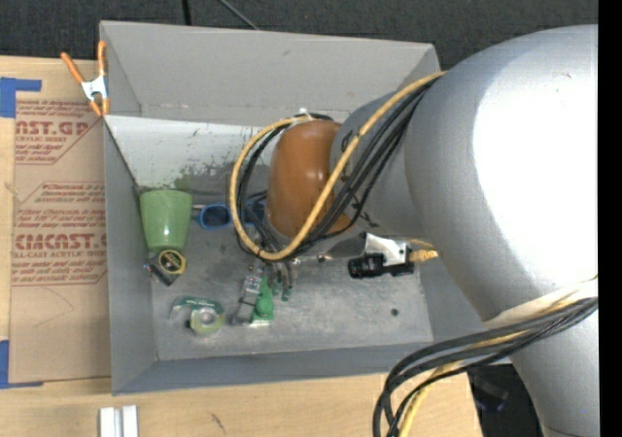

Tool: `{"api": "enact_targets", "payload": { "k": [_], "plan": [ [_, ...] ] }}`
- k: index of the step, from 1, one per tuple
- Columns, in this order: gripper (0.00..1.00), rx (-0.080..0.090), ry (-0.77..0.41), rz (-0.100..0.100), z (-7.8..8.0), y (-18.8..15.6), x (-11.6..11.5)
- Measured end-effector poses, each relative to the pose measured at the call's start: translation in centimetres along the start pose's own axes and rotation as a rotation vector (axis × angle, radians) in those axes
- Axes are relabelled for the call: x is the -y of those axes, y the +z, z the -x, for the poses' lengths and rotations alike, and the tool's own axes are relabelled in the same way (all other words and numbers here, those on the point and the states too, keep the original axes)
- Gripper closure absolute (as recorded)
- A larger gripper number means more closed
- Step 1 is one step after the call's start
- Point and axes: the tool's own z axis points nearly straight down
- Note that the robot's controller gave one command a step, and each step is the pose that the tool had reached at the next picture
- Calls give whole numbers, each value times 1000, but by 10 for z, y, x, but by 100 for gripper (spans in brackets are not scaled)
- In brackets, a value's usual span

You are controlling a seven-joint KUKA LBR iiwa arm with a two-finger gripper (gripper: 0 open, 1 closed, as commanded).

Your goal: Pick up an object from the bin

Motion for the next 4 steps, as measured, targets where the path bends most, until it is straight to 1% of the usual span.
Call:
{"api": "enact_targets", "payload": {
  "k": [1, 2, 3, 4],
  "plan": [
    [0, -2, 15, -3, -40, 4, 23],
    [0, 2, -219, -1, -32, 3, 34],
    [0, 15, -477, 2, -22, 2, 72],
    [0, 10, -416, 6, 29, 2, -27]
  ]
}}
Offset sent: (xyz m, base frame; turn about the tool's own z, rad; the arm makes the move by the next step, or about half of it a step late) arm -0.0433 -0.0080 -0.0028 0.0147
